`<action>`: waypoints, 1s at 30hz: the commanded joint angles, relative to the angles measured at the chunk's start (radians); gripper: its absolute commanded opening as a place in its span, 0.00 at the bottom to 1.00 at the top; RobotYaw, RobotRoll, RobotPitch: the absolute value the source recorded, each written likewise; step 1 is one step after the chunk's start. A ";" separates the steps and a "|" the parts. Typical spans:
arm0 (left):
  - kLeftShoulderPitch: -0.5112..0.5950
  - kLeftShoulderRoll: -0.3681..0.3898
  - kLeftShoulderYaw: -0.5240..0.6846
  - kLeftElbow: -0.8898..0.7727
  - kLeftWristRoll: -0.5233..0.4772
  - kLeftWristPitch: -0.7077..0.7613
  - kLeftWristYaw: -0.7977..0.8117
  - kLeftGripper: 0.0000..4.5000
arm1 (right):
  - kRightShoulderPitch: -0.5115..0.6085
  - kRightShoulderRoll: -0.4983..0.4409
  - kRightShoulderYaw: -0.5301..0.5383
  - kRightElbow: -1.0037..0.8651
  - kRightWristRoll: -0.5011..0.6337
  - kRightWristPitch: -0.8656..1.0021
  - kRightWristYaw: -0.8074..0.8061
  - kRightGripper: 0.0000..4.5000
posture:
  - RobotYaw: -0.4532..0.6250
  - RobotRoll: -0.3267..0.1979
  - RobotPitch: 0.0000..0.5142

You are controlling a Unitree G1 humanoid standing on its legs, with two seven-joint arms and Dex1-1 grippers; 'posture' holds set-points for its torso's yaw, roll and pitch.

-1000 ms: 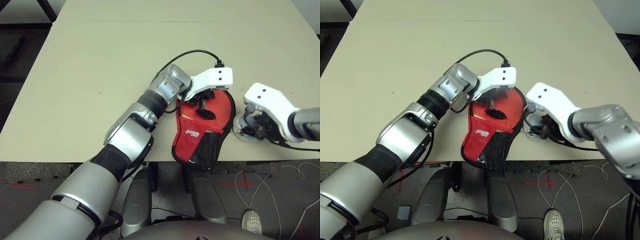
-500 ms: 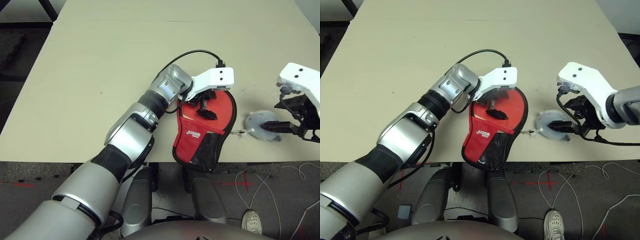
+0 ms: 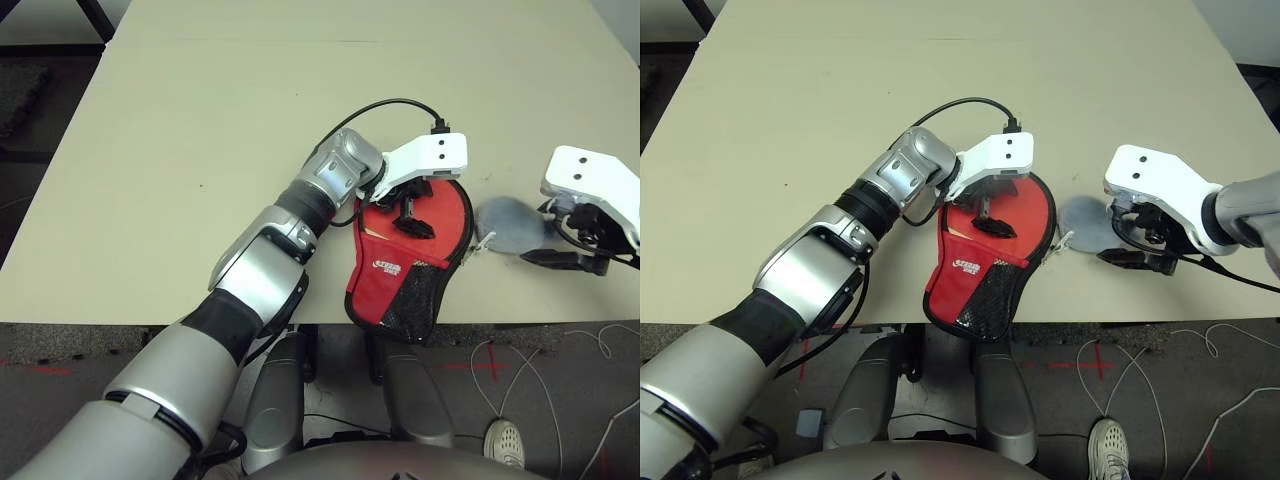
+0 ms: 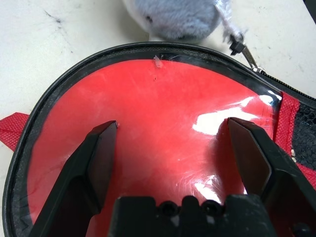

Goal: Store the ping-pong paddle in its case and zip it.

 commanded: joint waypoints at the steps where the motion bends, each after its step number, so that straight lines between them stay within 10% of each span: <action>1: 0.074 -0.009 -0.052 0.074 0.049 0.049 0.009 1.00 | -0.029 0.060 0.028 0.045 -0.032 -0.026 -0.002 0.99 | 0.28 0.62 0.65; 8: 0.077 -0.003 -0.051 0.071 0.051 0.052 0.008 1.00 | -0.036 0.117 0.049 0.011 -0.021 0.030 0.048 0.96 | 0.28 0.62 0.65; 21: 0.084 -0.015 -0.055 0.076 0.054 0.056 0.023 1.00 | 0.054 0.027 -0.030 -0.064 -0.011 0.095 0.065 0.09 | 0.27 0.62 0.65; 30: 0.076 -0.023 -0.048 0.085 0.056 0.047 0.052 1.00 | 0.436 -0.134 -0.223 -0.351 0.081 0.128 0.156 0.06 | 0.27 0.62 0.67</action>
